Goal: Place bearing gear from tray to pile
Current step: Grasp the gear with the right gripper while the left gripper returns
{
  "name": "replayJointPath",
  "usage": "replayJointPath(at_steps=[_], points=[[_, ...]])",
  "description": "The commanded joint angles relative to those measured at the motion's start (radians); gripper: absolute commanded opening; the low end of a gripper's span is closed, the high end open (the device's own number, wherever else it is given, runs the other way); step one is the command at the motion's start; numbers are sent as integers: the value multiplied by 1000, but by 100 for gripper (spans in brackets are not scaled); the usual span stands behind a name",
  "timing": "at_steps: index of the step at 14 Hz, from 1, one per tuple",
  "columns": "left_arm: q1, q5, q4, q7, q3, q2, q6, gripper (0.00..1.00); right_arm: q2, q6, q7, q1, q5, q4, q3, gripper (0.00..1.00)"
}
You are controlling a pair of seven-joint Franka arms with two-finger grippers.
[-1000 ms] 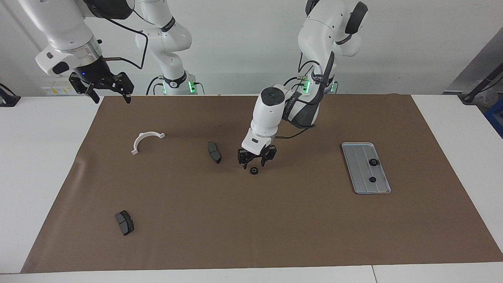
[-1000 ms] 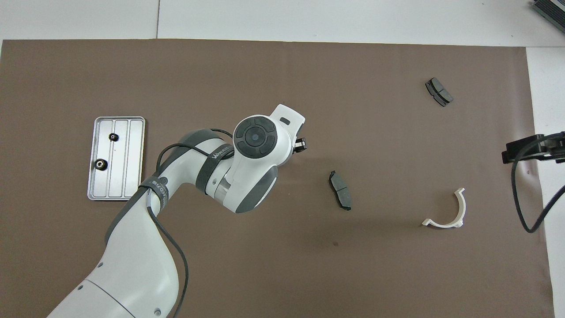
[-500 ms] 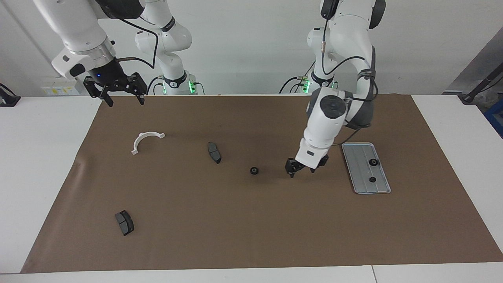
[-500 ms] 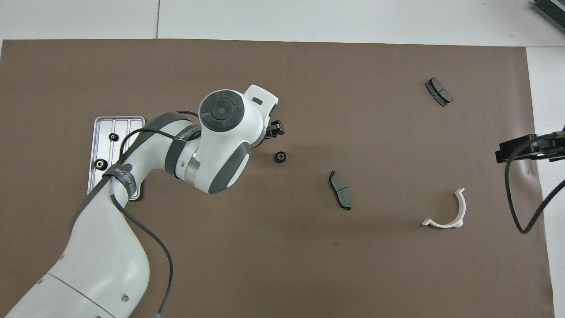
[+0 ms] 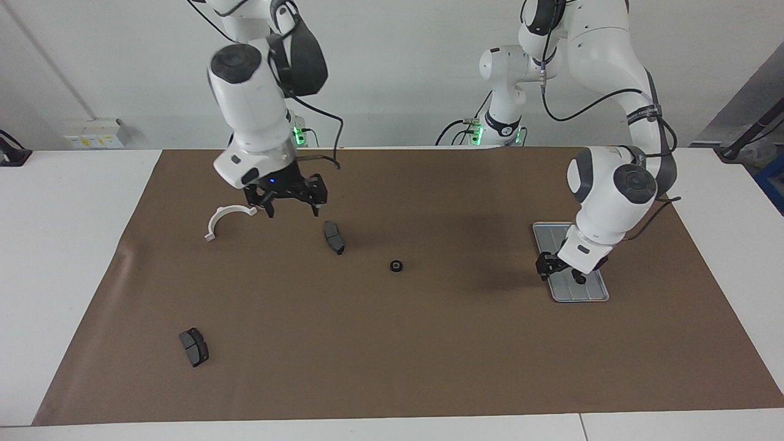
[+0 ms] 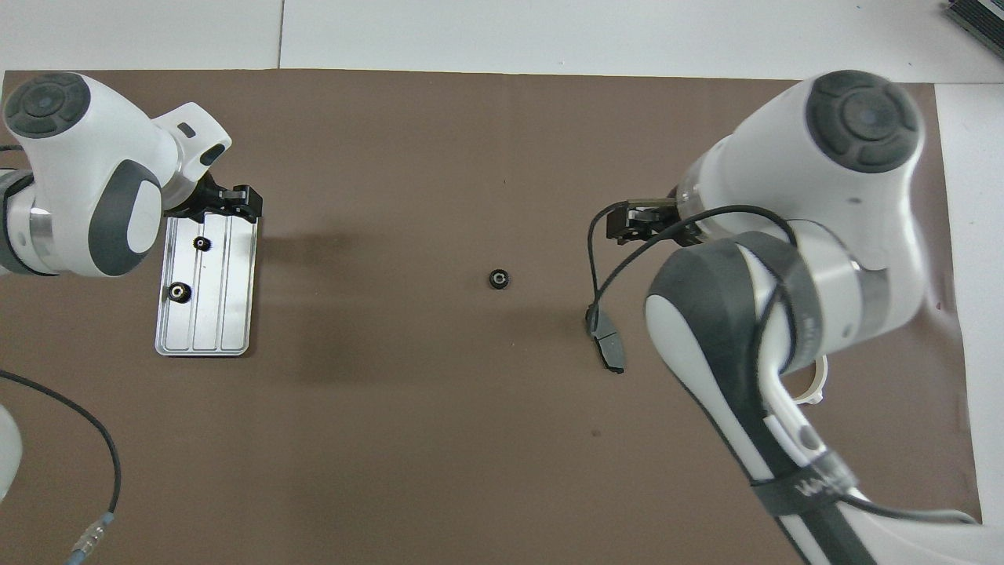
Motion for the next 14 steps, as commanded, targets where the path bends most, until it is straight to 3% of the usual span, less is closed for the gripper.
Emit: replayJointPath(at_steps=[1,3,6,14], points=[[62,34,-106,80,-9,-47,91,79,148,59,63,52,19,96,-3,100],[109,54,-181,111,-9,-55,204,78,194,101,105,98,11,100,-3,100],[130,54,-225,111,-9,-56,248,70,292,119,182,172,-30,130,-5,100],[116,54,-277,15,-12,-68,277,62,357,286,236,204,-26,115,-3,100]])
